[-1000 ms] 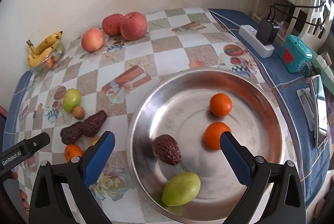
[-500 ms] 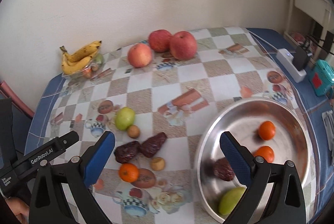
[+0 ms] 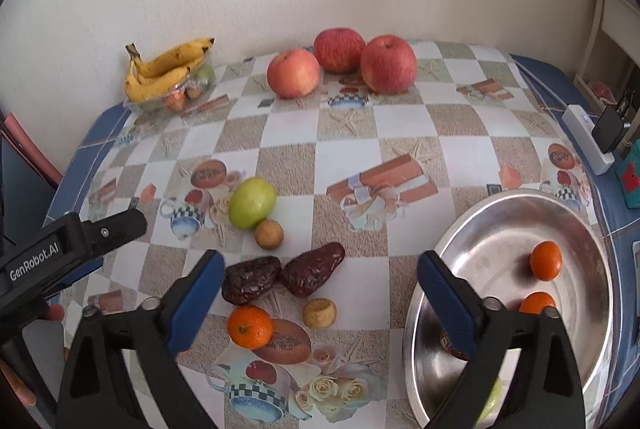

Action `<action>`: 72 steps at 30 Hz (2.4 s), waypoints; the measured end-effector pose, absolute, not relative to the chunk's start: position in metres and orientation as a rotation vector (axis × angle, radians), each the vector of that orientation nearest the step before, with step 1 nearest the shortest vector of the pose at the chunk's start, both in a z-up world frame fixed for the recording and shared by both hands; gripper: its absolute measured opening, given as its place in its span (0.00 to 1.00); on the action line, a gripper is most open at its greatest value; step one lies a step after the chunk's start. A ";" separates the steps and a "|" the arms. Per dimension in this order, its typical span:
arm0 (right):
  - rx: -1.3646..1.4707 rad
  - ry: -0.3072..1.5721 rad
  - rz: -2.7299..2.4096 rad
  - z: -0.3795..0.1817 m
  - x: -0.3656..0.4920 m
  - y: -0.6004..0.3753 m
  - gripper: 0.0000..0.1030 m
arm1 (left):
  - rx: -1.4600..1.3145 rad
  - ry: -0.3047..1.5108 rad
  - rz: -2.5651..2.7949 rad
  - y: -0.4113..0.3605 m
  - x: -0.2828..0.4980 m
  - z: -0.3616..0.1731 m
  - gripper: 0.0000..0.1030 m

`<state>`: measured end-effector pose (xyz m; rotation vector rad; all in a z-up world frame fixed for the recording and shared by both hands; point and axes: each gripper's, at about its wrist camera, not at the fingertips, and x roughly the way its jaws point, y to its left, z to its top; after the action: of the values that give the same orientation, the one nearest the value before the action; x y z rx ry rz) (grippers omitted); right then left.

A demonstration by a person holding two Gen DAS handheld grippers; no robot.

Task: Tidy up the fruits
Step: 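Grasp a small brown kiwi with the right gripper while the left gripper grasps a tangerine, then carry the kiwi and tangerine into the steel bowl and open both grippers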

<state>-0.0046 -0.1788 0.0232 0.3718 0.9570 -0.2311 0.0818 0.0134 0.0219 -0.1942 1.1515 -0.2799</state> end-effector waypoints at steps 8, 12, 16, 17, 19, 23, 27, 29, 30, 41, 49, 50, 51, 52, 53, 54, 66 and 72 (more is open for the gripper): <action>0.366 0.957 -0.221 0.026 -0.008 -0.178 0.64 | -0.177 1.179 -0.366 -0.005 0.073 0.020 0.94; 0.377 1.029 -0.222 0.011 -0.005 -0.179 0.60 | -0.170 1.251 -0.386 -0.015 0.070 0.004 0.93; 0.422 1.119 -0.219 -0.014 -0.004 -0.183 0.57 | -0.189 1.326 -0.403 -0.023 0.065 -0.014 0.90; 0.430 1.131 -0.215 -0.018 -0.004 -0.183 0.53 | -0.188 1.345 -0.404 -0.026 0.064 -0.018 0.89; 0.437 1.149 -0.211 -0.025 -0.004 -0.182 0.51 | -0.184 1.367 -0.409 -0.029 0.062 -0.024 0.87; 0.417 1.169 -0.203 -0.031 -0.002 -0.178 0.44 | -0.210 1.401 -0.426 -0.032 0.059 -0.031 0.83; 0.431 1.172 -0.191 -0.036 0.000 -0.178 0.40 | -0.234 1.420 -0.423 -0.031 0.059 -0.034 0.81; 0.448 1.165 -0.191 -0.037 0.000 -0.180 0.31 | -0.250 1.432 -0.426 -0.030 0.059 -0.036 0.79; 0.451 1.164 -0.189 -0.037 0.001 -0.180 0.30 | -0.258 1.438 -0.429 -0.029 0.059 -0.037 0.79; 0.472 1.190 -0.220 -0.037 -0.010 -0.186 0.26 | -0.239 1.464 -0.468 -0.038 0.053 -0.041 0.44; 0.469 1.194 -0.227 -0.036 -0.012 -0.187 0.26 | -0.253 1.466 -0.475 -0.039 0.050 -0.041 0.37; 0.469 1.194 -0.228 -0.036 -0.012 -0.187 0.26 | -0.257 1.466 -0.475 -0.038 0.050 -0.041 0.37; 0.470 1.193 -0.227 -0.036 -0.012 -0.187 0.26 | -0.263 1.467 -0.476 -0.038 0.050 -0.041 0.37; 0.471 1.190 -0.227 -0.035 -0.013 -0.188 0.26 | -0.269 1.466 -0.480 -0.038 0.050 -0.040 0.37; 0.473 1.187 -0.227 -0.034 -0.013 -0.188 0.26 | -0.272 1.463 -0.484 -0.037 0.050 -0.039 0.37; 0.474 1.182 -0.226 -0.032 -0.014 -0.188 0.26 | -0.274 1.457 -0.489 -0.038 0.049 -0.037 0.37; 0.474 1.092 -0.226 -0.004 -0.023 -0.192 0.26 | -0.331 1.400 -0.563 -0.039 0.046 -0.015 0.37; 0.484 1.073 -0.257 0.000 -0.028 -0.200 0.26 | -0.345 1.371 -0.584 -0.041 0.045 -0.008 0.37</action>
<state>-0.0281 -0.2002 -0.0002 0.4837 1.0730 -0.2565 0.0454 -0.0405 -0.0078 -0.3449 1.3708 -0.5844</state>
